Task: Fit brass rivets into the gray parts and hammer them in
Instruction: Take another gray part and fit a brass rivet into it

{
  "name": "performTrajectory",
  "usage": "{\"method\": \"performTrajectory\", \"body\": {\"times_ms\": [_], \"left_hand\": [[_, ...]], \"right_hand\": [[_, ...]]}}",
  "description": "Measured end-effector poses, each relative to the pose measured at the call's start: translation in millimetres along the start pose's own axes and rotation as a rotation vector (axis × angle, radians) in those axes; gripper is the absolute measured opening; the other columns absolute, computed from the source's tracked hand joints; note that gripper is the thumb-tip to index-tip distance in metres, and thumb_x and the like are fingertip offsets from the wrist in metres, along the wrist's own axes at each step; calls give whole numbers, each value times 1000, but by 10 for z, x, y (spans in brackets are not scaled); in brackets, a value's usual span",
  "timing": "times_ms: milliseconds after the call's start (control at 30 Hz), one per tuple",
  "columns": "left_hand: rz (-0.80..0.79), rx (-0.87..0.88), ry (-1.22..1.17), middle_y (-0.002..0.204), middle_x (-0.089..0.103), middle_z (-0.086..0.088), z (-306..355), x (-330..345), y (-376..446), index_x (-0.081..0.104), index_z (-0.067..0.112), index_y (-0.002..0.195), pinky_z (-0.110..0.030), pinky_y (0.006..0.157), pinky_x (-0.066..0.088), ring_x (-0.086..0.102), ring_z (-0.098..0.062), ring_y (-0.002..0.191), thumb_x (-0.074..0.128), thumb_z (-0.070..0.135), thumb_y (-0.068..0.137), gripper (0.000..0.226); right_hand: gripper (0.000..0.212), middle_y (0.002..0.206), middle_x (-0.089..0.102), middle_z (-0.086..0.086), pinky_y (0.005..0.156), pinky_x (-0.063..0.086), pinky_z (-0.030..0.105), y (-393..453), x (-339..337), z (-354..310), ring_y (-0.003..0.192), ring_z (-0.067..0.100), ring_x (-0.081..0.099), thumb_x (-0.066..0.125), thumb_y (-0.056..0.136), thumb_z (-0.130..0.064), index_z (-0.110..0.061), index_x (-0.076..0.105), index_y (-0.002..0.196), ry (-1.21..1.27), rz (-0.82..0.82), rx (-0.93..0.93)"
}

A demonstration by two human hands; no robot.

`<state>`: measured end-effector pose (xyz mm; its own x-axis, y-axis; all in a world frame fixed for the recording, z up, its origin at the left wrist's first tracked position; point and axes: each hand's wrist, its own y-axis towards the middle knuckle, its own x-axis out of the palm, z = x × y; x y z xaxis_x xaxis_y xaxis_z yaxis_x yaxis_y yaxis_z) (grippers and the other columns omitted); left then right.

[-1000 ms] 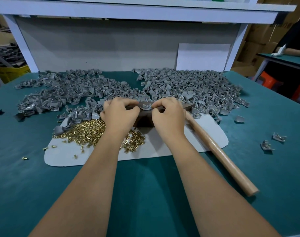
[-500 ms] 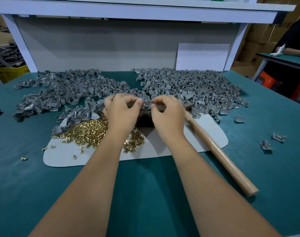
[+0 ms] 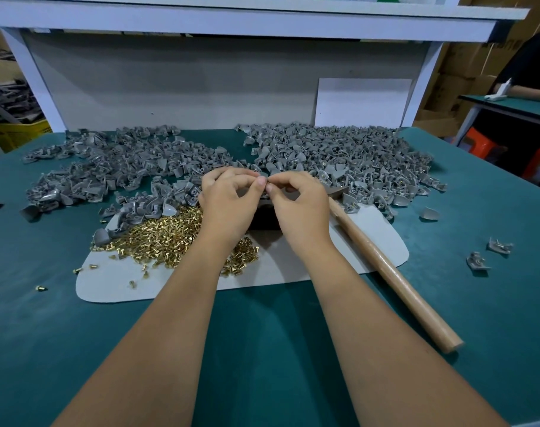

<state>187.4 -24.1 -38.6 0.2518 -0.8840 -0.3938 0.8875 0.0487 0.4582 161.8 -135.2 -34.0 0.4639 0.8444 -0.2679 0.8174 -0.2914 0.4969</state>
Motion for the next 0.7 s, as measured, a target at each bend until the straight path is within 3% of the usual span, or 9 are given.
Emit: {"method": "performTrajectory", "body": {"times_ms": [133, 300, 433, 700], "left_hand": [[37, 16, -4, 109, 59, 11, -6, 10, 17, 74, 18, 104, -47, 108, 38, 50, -18, 121, 55, 21, 99, 21], [15, -63, 198, 133, 59, 8, -70, 23, 18, 71, 25, 114, -44, 116, 23, 33, -17, 136, 62, 28, 94, 22], [-35, -112, 180, 130, 61, 12, -78, 6, 11, 67, 36, 94, -41, 113, 18, 27, -16, 139, 67, 30, 90, 7], [-81, -80, 95, 109, 59, 24, -68, -23, 0, 60, 47, 68, -45, 116, 20, 27, -16, 137, 73, 29, 86, 28]], "right_hand": [[12, 85, 65, -8, 85, 48, 44, 1, -5, 14, 93, 18, 58, 65, 85, -16, -27, 66, 79, 28, 16, 37], [14, 87, 65, -6, 85, 48, 44, 35, -23, 49, 93, 18, 57, 61, 86, -18, -29, 64, 77, 24, 61, 106], [15, 87, 65, -5, 86, 48, 45, 49, -28, 55, 93, 19, 57, 59, 88, -18, -28, 64, 78, 45, 77, 145], [15, 89, 64, -1, 88, 46, 46, 67, -28, 90, 96, 23, 56, 57, 89, -14, -23, 62, 79, -6, -22, 132]]}}
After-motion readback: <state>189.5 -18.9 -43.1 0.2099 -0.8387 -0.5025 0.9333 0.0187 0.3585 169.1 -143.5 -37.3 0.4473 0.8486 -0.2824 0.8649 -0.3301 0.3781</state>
